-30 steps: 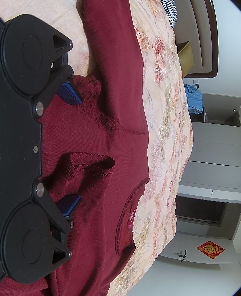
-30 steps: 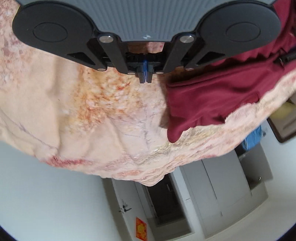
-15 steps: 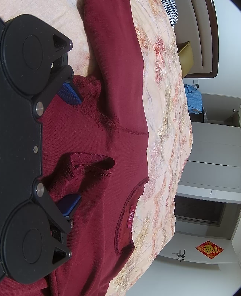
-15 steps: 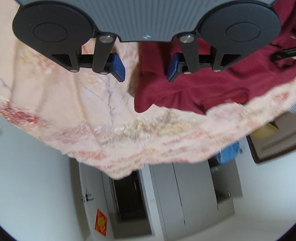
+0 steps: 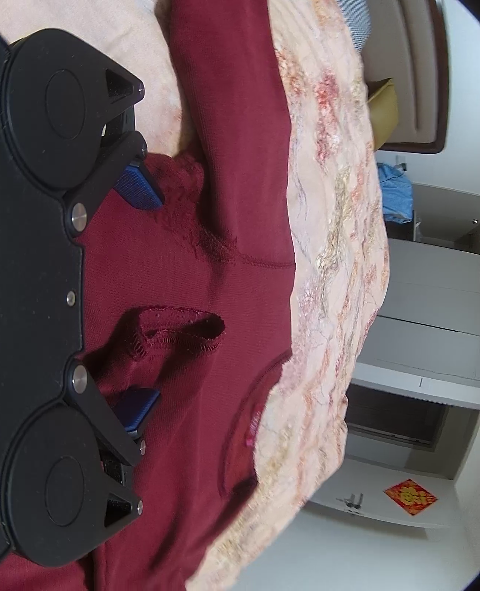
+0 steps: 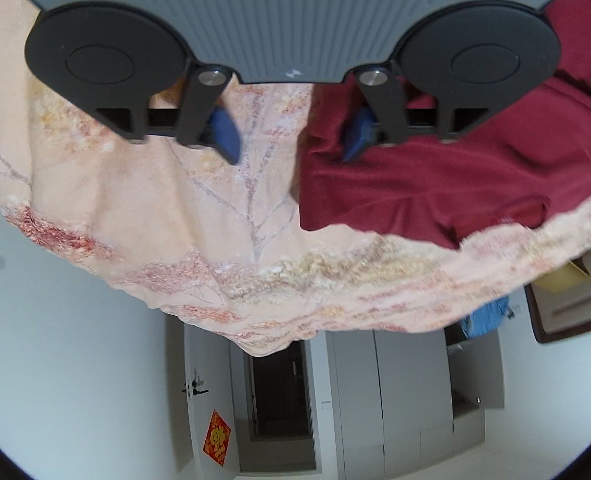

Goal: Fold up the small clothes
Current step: 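Move the left gripper to the other sleeve cuff and close on it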

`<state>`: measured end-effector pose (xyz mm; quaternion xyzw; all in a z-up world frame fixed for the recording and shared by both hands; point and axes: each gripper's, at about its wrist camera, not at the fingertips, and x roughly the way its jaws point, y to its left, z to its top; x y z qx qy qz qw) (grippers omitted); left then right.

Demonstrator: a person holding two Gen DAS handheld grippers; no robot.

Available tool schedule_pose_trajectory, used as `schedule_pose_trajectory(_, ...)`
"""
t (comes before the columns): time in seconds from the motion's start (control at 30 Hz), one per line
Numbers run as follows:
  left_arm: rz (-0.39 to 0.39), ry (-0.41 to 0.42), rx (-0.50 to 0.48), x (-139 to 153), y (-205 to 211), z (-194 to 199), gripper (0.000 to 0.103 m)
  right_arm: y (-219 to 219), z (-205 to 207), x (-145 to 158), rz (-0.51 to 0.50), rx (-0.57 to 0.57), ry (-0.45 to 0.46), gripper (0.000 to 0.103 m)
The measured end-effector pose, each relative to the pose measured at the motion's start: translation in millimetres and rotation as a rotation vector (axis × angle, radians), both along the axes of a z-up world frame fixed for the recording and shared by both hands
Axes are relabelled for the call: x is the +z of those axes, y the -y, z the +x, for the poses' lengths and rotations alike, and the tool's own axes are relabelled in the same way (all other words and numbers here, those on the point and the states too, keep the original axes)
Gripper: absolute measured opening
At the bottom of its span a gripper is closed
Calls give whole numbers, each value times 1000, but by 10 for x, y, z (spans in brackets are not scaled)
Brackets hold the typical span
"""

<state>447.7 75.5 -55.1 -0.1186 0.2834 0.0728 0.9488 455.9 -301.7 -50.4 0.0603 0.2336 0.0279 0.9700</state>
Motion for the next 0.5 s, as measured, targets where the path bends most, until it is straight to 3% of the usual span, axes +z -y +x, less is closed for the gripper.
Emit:
schedule_pose_trajectory(0.13, -66, -7, 13, 128, -142, -283, 103, -67, -298, 175, -3, 56, 59, 103)
schedule_pose_trajectory(0.33, -99, -22, 129, 275, -647, -936, 103, -372, -726, 294, 54, 233, 55, 103)
schedule_pose_trajectory(0.4, -74, -22, 203, 308, -890, -1172, 103, -518, -883, 310, 63, 291, 56, 103)
schedule_pose_trajectory(0.5, 26, -32, 346, 338, -1231, -1499, 103, -737, -1094, 295, 60, 368, 61, 103)
